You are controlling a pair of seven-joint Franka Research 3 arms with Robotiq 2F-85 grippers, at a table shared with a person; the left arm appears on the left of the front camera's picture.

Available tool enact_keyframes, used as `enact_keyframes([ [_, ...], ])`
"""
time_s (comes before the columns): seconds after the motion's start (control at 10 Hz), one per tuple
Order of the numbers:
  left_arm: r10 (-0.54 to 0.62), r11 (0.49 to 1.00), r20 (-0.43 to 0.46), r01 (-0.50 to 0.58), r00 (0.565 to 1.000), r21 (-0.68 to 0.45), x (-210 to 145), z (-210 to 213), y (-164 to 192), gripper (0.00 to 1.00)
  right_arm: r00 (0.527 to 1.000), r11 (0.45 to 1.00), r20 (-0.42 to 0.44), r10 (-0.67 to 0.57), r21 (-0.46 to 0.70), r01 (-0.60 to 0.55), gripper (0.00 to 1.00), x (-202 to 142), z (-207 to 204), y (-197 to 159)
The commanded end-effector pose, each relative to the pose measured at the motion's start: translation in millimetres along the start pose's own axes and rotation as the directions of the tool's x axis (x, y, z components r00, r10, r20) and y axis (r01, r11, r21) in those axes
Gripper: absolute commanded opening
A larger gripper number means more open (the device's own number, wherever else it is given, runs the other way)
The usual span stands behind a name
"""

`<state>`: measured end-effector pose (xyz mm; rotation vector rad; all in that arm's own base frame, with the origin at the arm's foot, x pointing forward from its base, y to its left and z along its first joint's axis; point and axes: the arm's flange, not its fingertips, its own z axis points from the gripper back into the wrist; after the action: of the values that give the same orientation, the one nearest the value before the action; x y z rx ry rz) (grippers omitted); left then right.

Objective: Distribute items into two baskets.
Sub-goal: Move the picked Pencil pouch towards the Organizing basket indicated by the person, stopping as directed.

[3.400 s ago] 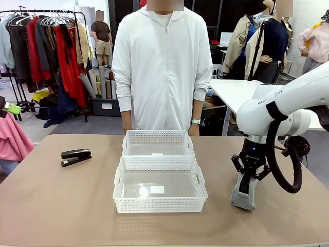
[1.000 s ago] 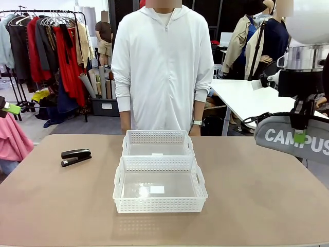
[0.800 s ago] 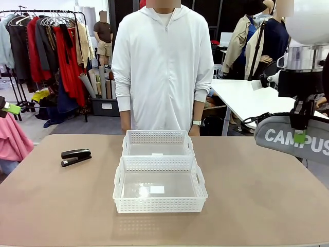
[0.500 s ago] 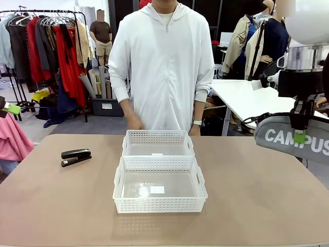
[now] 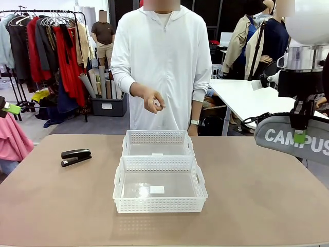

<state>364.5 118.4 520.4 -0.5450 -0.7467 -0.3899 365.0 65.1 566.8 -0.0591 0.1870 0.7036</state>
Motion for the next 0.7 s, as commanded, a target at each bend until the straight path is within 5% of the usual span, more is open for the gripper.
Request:
enact_keyframes([
  [0.0,-0.001,1.0,0.016,0.001,1.0,-0.009,0.8,-0.4,1.1,1.0,1.0,1.0,0.003,-0.023,-0.012,0.023,0.0,0.4,-0.4,0.0],
  [0.6,-0.001,1.0,0.016,0.001,1.0,-0.009,0.8,-0.4,1.1,1.0,1.0,1.0,0.003,-0.023,-0.012,0.023,0.0,0.4,-0.4,0.0],
])
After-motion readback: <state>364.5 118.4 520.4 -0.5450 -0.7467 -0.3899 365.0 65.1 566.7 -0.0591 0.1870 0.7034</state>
